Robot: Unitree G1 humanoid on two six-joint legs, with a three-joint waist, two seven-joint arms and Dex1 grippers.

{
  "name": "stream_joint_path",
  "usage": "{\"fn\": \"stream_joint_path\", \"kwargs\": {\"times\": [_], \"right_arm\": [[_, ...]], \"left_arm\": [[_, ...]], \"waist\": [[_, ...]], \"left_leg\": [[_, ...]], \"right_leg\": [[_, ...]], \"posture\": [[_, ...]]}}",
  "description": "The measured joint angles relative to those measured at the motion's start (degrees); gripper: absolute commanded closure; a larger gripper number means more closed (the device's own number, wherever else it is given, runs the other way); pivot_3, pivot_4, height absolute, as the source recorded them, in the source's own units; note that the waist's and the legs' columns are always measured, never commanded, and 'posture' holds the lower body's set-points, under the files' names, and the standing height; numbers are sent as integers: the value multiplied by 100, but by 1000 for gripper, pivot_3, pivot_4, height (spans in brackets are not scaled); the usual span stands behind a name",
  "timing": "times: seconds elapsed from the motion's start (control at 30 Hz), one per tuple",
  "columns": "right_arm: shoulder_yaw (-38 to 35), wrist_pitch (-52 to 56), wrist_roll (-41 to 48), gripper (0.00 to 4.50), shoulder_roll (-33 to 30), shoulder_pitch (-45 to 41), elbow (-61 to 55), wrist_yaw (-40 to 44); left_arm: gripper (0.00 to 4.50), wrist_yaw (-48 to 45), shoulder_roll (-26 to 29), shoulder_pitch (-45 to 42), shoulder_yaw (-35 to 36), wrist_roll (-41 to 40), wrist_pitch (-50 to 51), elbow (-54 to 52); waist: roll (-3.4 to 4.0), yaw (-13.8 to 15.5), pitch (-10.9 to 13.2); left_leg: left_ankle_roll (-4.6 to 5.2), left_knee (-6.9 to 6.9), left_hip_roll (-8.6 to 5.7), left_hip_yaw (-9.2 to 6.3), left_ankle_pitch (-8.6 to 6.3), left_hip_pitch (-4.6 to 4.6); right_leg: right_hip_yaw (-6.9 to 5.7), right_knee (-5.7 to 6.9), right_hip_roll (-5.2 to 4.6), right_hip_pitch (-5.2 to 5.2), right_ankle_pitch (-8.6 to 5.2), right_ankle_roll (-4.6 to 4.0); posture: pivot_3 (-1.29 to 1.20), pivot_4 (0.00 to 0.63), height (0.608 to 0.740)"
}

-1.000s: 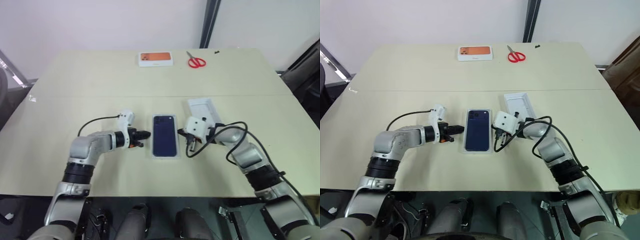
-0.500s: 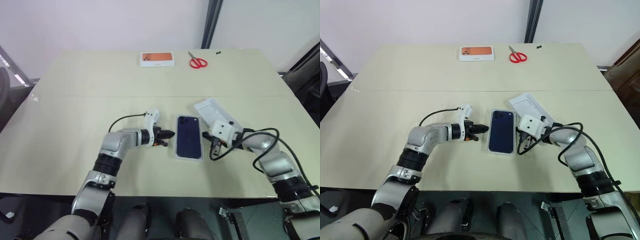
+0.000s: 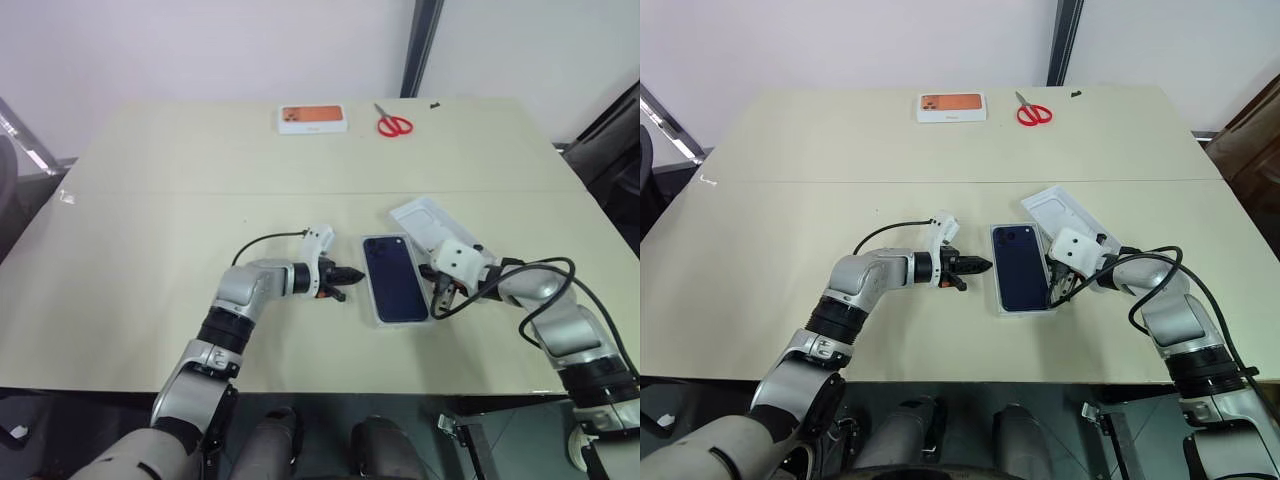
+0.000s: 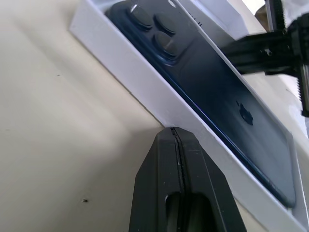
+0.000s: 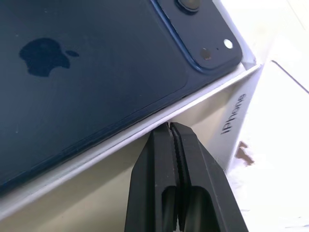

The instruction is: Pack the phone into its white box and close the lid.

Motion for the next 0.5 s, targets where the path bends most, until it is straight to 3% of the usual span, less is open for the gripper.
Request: {"fn": "stream_joint_path", "kwargs": {"times": [0.3,0.5], "right_arm": [[22,-39,-74,4427,-24,-5,-66,122],[18,-90,4,4427,-74,-7,-139,218]], "left_arm": [[4500,-34,46,18,35,44,-22,-42],[4500,-97,362,19,132,20,-45,-102]], "waist": [[0,-14,0],[0,-50,1]], "left_leg": [[0,0,3,0,0,0],[0,-2,4,1,0,-2]], "right_leg": [[1,1,3,-2,0,0],[4,4,4,-10,0,0]], "posture": [[0,150,734],[0,150,734]]}}
